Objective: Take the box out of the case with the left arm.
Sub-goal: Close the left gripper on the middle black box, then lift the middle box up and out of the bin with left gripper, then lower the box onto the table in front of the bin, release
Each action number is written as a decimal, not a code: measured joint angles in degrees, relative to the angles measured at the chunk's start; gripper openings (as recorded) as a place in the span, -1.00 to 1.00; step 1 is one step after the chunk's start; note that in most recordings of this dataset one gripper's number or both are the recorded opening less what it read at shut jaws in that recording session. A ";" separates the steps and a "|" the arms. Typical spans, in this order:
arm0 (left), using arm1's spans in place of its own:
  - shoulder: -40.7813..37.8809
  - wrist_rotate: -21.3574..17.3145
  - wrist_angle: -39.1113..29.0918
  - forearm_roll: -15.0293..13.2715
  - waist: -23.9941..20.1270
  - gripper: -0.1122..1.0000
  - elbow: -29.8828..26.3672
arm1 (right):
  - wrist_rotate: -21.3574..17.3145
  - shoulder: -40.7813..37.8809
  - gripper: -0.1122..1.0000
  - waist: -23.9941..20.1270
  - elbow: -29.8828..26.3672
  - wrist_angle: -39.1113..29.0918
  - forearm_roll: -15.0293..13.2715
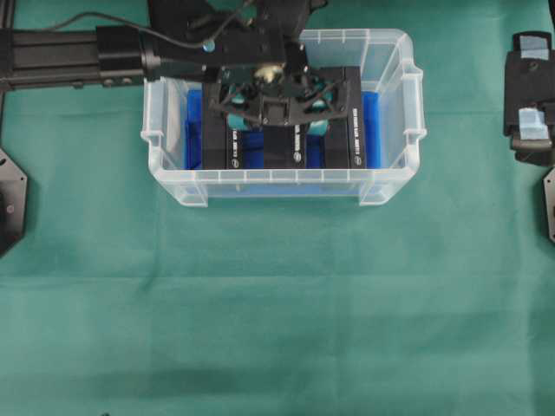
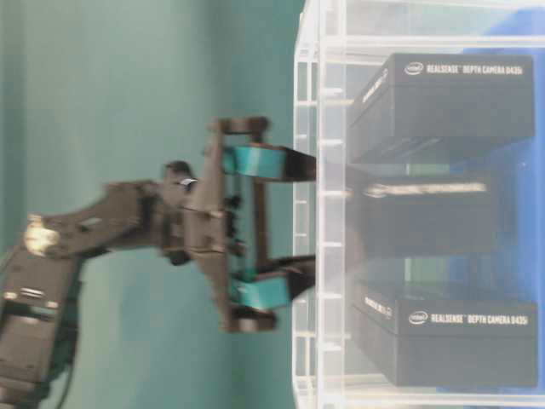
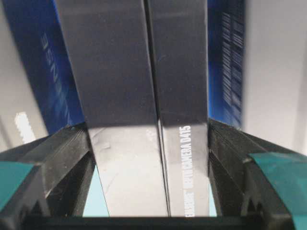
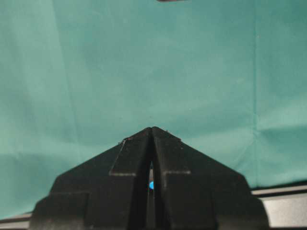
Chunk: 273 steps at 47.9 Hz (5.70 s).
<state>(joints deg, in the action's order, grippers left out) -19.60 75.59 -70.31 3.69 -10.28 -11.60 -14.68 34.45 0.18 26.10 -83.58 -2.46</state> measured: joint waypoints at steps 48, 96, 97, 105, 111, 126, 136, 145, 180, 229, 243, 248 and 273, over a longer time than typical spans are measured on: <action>0.00 -0.53 -24.08 -0.62 0.18 0.29 -25.93 | 0.09 0.00 -0.77 0.00 0.09 0.00 -1.41; 0.00 -0.53 -24.35 -0.53 0.09 0.29 -25.93 | 0.09 0.00 -0.77 0.00 0.09 0.00 -1.49; -0.09 -0.53 -24.26 -0.53 0.09 0.29 -25.93 | 0.09 0.00 -0.77 0.00 0.09 0.00 -1.49; 0.00 -0.53 -24.35 -0.53 0.18 0.29 -25.93 | 0.18 0.00 -0.77 0.00 0.00 -0.09 -1.49; 0.00 -0.53 -24.26 -0.53 0.18 0.29 -25.93 | 0.09 0.00 -0.77 0.00 0.09 -0.09 -1.49; 0.00 -0.53 -24.35 -0.53 0.09 0.29 -25.93 | 0.18 0.00 -0.77 0.00 0.09 -0.09 -1.49; 0.00 0.09 -24.26 -0.44 0.35 0.29 -25.84 | 0.09 0.00 -0.77 0.00 0.09 -0.09 -1.49; 0.00 1.05 -24.26 -0.53 1.76 0.29 -25.49 | 0.09 0.00 -0.77 0.00 0.09 -0.09 -1.49; 0.00 16.00 -24.26 -0.09 15.64 0.29 -25.49 | 0.18 0.00 -0.77 0.00 0.09 -0.09 -1.49; 0.26 25.31 -20.13 2.02 22.68 0.29 -14.50 | 0.26 0.09 -0.77 0.00 0.09 -0.18 -1.58; 1.67 27.07 -8.96 2.72 22.59 0.29 -2.90 | 0.26 0.00 -0.77 0.00 0.09 -0.09 -1.85; 1.67 27.42 -5.01 2.64 22.68 0.29 0.97 | 0.26 0.00 -0.77 0.00 0.09 -0.09 -2.20; 0.79 28.30 6.94 2.37 22.68 0.29 10.11 | 0.26 0.00 -0.77 0.00 0.00 -0.09 -2.64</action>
<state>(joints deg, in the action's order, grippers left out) -18.81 103.89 -63.37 6.06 12.39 -1.49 -14.41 34.45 0.18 26.10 -83.67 -5.10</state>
